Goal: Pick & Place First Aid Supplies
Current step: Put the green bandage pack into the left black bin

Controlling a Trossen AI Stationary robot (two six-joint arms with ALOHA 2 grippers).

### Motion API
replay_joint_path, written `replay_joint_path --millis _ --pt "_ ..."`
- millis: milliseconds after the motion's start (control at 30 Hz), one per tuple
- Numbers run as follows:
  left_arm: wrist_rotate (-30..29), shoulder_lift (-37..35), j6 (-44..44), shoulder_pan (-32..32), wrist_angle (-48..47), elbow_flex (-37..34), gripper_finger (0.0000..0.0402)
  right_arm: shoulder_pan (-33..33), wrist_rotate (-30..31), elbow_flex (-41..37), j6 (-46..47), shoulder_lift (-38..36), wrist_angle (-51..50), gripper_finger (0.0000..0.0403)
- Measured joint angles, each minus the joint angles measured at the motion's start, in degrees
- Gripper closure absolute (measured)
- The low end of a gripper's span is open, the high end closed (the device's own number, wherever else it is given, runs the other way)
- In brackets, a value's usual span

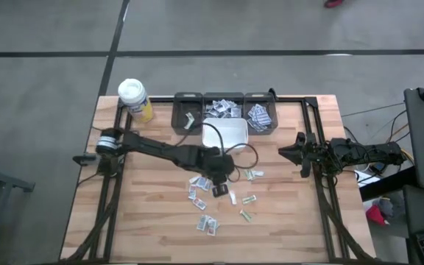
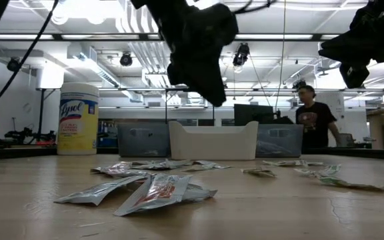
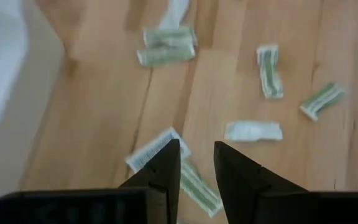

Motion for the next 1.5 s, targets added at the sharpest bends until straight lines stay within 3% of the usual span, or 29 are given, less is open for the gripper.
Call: replay_joint_path --millis 300,533,900,1500 --pt "1.8 12.2 -14.8 -0.5 -21.1 15.8 0.0309 0.0 0.0 0.0 0.0 0.0 0.0 0.0339" --pt "4.6 18.3 -20.5 -0.6 -23.7 22.6 0.0309 0.0 0.0 0.0 0.0 0.0 0.0 0.0339" --pt "5.7 19.1 -27.9 -0.6 -25.5 22.6 0.031 0.0 0.0 0.0 0.0 0.0 0.0 0.0339" --pt "5.1 19.1 -29.9 -0.4 -23.7 20.8 0.031 0.0 0.0 0.0 0.0 0.0 0.0 0.0339"
